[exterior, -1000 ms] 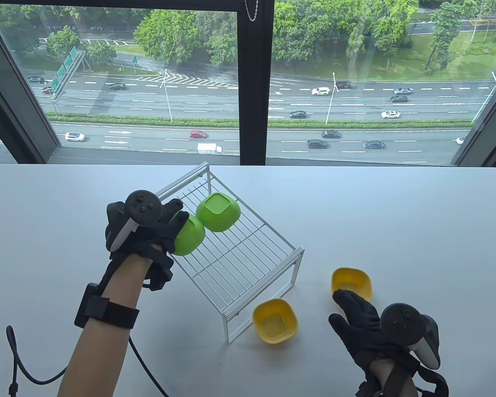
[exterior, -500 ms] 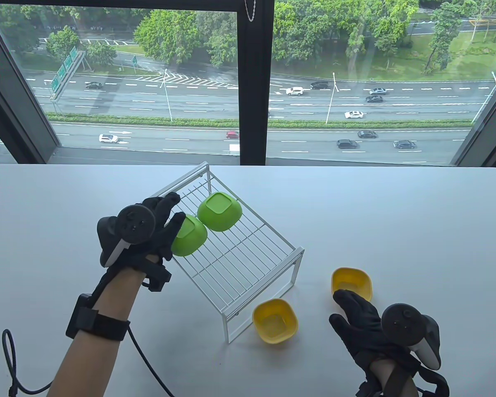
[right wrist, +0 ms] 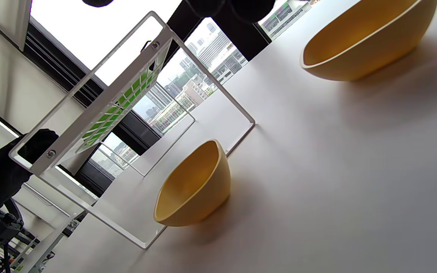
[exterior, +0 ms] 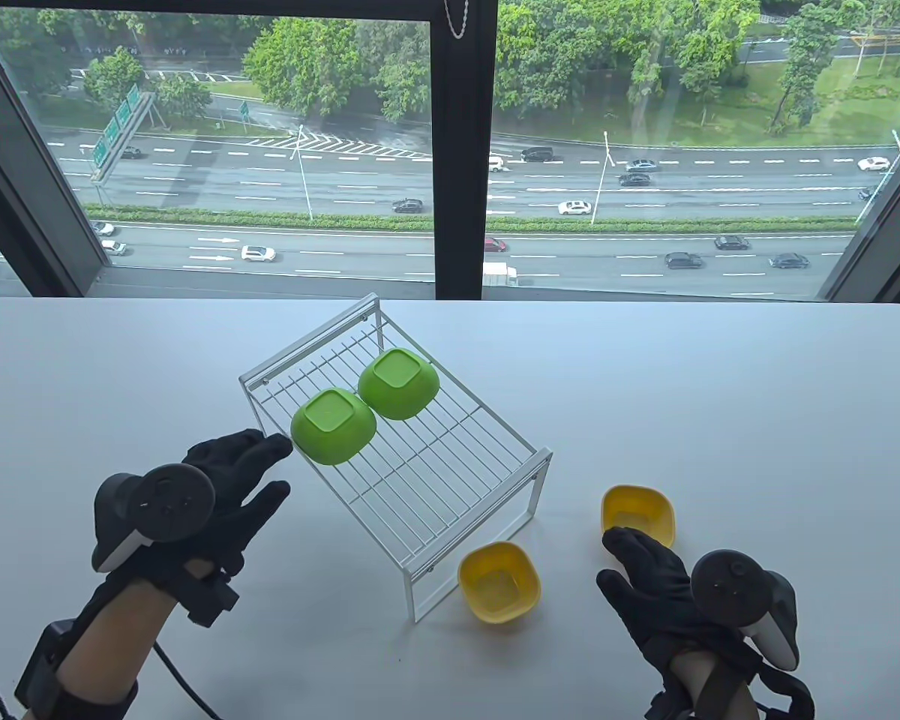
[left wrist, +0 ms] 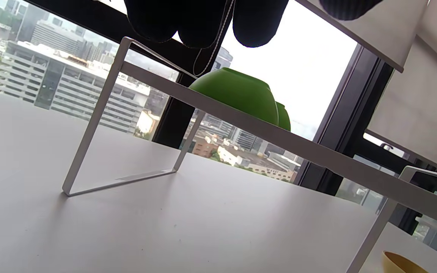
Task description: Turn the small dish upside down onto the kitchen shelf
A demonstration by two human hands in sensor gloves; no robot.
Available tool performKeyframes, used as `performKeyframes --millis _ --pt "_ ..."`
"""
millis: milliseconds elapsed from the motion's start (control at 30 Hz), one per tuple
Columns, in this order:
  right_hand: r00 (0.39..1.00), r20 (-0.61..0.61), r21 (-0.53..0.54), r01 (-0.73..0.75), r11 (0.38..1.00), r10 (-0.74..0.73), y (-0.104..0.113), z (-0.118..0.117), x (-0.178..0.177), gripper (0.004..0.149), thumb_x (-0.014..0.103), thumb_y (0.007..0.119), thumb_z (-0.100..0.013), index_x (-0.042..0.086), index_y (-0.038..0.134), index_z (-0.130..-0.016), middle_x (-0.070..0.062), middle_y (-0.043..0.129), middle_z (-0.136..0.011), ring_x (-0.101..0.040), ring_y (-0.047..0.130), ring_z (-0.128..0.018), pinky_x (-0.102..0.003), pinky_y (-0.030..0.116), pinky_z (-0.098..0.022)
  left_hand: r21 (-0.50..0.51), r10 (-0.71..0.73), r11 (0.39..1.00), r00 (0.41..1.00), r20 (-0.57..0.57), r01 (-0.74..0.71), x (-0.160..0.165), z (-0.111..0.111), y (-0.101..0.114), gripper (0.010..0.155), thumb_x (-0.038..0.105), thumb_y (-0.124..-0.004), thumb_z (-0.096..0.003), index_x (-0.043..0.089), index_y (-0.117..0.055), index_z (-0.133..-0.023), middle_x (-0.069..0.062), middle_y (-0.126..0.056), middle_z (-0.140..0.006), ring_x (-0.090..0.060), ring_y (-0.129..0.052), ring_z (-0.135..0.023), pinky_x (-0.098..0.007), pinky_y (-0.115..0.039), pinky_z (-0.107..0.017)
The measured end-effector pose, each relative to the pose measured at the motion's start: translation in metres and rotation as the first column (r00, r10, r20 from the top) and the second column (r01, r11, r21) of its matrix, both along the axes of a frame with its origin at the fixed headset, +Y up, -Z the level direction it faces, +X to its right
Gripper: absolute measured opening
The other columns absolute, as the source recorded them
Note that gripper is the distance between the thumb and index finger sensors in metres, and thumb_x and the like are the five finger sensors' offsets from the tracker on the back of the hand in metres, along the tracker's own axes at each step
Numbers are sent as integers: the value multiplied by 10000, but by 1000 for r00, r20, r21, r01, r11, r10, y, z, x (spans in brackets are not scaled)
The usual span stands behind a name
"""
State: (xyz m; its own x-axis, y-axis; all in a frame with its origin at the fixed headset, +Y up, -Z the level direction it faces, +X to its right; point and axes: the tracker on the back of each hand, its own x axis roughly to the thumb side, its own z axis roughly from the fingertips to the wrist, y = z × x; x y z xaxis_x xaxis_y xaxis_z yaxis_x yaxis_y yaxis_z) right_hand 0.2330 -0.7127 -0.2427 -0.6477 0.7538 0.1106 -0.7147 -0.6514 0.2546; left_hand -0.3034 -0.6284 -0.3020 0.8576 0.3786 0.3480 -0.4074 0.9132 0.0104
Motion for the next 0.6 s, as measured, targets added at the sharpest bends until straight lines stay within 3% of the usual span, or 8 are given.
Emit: performKeyframes --millis 267,600 --pt "1000 13 -18 12 1000 -12 -3 1 -1 764 644 608 -531 181 422 -1110 -183 386 -1169 -474 331 -1020 -671 338 -711 -8 -102 995 994 -28 102 -19 19 -16 670 584 -628 -467 306 -668 -1075 -100 -610 -1148 -426 -622 -1012 -720 -437 -771" --pt "998 -18 5 -65 998 65 -3 3 -13 753 637 614 -530 182 445 -1106 -182 396 -1167 -473 337 -1020 -676 322 -708 -65 -86 994 995 -51 82 -34 26 -36 670 583 -634 -460 310 -671 -1071 -95 -610 -1147 -419 -632 -1012 -723 -437 -769"
